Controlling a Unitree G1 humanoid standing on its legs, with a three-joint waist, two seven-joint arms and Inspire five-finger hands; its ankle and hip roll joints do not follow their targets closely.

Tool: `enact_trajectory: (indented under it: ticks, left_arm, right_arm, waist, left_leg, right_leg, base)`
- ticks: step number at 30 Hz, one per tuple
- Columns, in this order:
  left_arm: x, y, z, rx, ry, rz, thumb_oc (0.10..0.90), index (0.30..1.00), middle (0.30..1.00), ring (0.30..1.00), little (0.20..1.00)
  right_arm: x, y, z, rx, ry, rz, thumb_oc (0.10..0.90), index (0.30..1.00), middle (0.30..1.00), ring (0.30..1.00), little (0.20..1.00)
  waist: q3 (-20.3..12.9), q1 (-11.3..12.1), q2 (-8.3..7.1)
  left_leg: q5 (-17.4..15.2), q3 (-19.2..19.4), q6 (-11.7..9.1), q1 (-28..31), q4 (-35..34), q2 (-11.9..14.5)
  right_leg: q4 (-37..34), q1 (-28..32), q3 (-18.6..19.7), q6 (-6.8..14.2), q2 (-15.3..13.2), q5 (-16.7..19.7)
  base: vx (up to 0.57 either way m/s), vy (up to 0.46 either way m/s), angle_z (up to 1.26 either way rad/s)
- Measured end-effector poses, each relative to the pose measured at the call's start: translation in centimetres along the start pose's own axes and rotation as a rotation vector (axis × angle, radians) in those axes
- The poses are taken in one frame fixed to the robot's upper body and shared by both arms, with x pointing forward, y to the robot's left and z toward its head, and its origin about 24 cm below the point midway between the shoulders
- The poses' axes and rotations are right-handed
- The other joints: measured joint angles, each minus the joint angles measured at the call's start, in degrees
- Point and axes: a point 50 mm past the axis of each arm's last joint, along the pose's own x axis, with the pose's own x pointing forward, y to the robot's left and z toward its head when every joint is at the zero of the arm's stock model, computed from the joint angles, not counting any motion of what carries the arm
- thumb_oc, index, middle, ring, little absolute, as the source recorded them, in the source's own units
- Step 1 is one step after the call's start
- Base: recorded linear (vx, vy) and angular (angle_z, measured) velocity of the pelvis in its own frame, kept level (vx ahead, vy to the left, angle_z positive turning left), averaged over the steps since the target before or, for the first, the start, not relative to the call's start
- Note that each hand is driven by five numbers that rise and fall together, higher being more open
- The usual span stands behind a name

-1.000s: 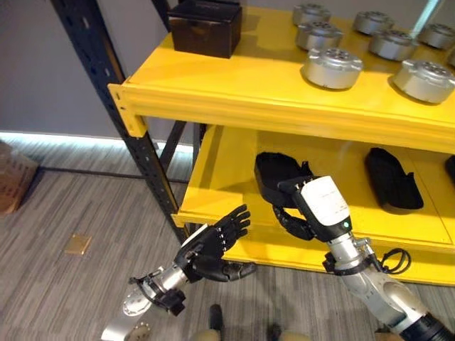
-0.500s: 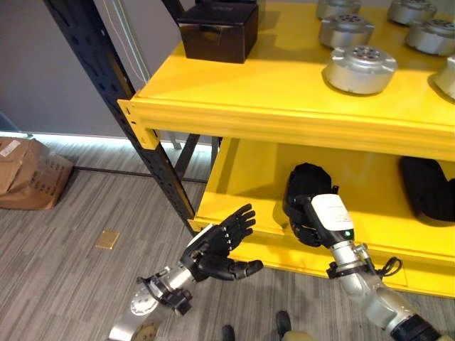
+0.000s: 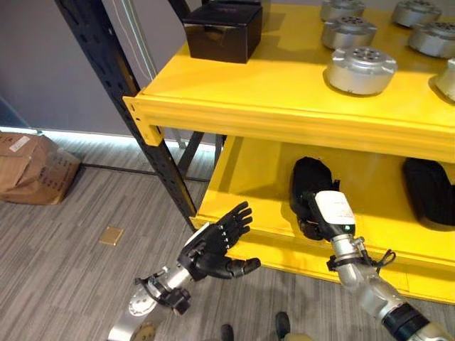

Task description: Move parts from the plastic box to the shelf.

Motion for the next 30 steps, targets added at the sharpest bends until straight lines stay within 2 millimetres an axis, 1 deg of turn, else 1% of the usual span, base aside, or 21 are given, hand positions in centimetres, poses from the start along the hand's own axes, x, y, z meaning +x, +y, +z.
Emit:
enact_trajectory:
  ticks: [2,4,5,12,17,19,22,26,28,30]
  left_arm:
    - [0.0,-0.1,0.0,-0.003,-0.003,-0.001,0.900,1.000,1.000,1.000,1.000]
    - [0.1,-0.1,-0.1,-0.006,-0.004,-0.007,0.900,1.000,1.000,1.000,1.000]
    - [0.1,-0.2,0.0,-0.005,-0.006,-0.017,0.900,1.000,1.000,1.000,1.000]
    - [0.3,-0.3,0.5,0.009,-0.021,-0.053,0.900,1.000,1.000,1.000,1.000]
    - [0.8,-1.4,1.9,0.032,-0.086,-0.160,0.900,1.000,1.000,1.000,1.000]
    - [1.0,-1.8,2.5,0.044,-0.108,-0.189,0.900,1.000,1.000,1.000,1.000]
    - [1.4,-2.4,4.0,0.077,-0.163,-0.239,0.900,1.000,1.000,1.000,1.000]
    - [2.2,-2.8,6.0,0.128,-0.241,-0.284,0.900,1.000,1.000,1.000,1.000]
    - [2.3,-2.8,6.5,0.139,-0.258,-0.287,0.900,1.000,1.000,1.000,1.000]
    - [2.3,-2.7,6.6,0.141,-0.259,-0.284,0.900,1.000,1.000,1.000,1.000]
  right_arm:
    - [-0.2,0.5,-0.5,-0.013,0.037,0.015,0.400,0.300,0.300,0.300,0.300]
    - [-0.6,0.9,-1.4,-0.036,0.086,0.038,0.400,0.300,0.300,0.300,0.300]
    - [-0.8,1.1,-1.6,-0.045,0.102,0.046,0.400,0.300,0.300,0.300,0.300]
    - [-1.0,0.9,-2.2,-0.049,0.120,0.043,0.400,0.300,0.300,0.300,0.300]
    - [-1.1,1.1,-2.9,-0.075,0.128,0.075,0.400,0.300,0.300,0.300,0.300]
    - [-1.2,1.1,-3.0,-0.076,0.132,0.084,0.400,0.300,0.300,0.300,0.300]
    - [-1.4,1.3,-3.3,-0.087,0.149,0.095,0.400,0.300,0.300,0.300,0.300]
    - [-2.1,1.9,-4.6,-0.122,0.205,0.133,0.400,0.300,0.300,0.300,0.300]
    - [-2.1,1.8,-4.8,-0.123,0.219,0.126,0.400,0.300,0.300,0.300,0.300]
    - [-2.1,1.7,-4.9,-0.125,0.227,0.122,0.400,0.300,0.300,0.300,0.300]
  waist:
    - [0.0,0.0,0.12]
    - [0.2,-0.2,0.72]
    - [0.1,-0.3,1.02]
    - [0.1,-0.3,1.07]
    - [0.1,-0.2,1.05]
    - [0.1,-0.6,1.06]
    - [0.1,-0.6,1.11]
    - [0.1,-0.6,1.23]
    - [0.1,-1.0,1.51]
    - [0.1,-1.1,1.77]
  left_leg:
    - [0.1,0.0,0.1,-0.4,0.0,0.1]
    - [0.6,0.0,-0.3,-0.8,0.1,0.2]
    - [0.7,0.1,-0.3,-0.7,0.2,0.3]
    - [0.7,0.9,-0.3,-0.1,0.2,0.7]
    - [0.7,1.3,-0.5,0.3,0.0,1.0]
    - [0.8,1.4,-0.5,0.4,0.1,1.1]
    - [0.8,1.5,-0.6,0.5,0.0,1.1]
    - [0.9,1.6,-0.6,0.5,0.0,1.1]
    - [0.9,1.5,-0.6,0.6,0.0,1.1]
    - [0.9,1.5,-0.6,0.7,0.0,1.1]
  right_leg:
    - [0.0,-0.4,0.0,-0.2,0.1,0.2]
    - [0.0,-0.8,0.0,-1.0,0.3,0.9]
    - [0.0,-0.8,0.0,-1.0,0.4,0.9]
    - [0.0,-0.3,0.2,-1.0,0.8,0.9]
    - [0.0,-0.1,0.8,-0.9,1.0,0.9]
    - [0.0,-0.2,1.0,-0.9,1.0,0.8]
    - [0.0,-0.2,1.3,-1.0,1.0,0.9]
    - [0.0,-0.2,1.4,-1.0,1.0,1.0]
    - [0.0,-0.1,1.4,-1.0,1.0,1.0]
    - [0.0,0.0,1.4,-1.0,1.0,1.0]
  base:
    - [-0.01,-0.006,-0.02]
    - [-0.02,-0.011,-0.01]
    - [0.00,0.000,0.00]
    - [-0.01,-0.030,-0.02]
    - [-0.01,-0.045,-0.06]
    - [-0.01,-0.036,-0.05]
    - [-0.02,-0.034,-0.05]
    - [-0.01,-0.035,-0.01]
    - [0.00,-0.037,0.00]
    - [0.00,-0.051,0.00]
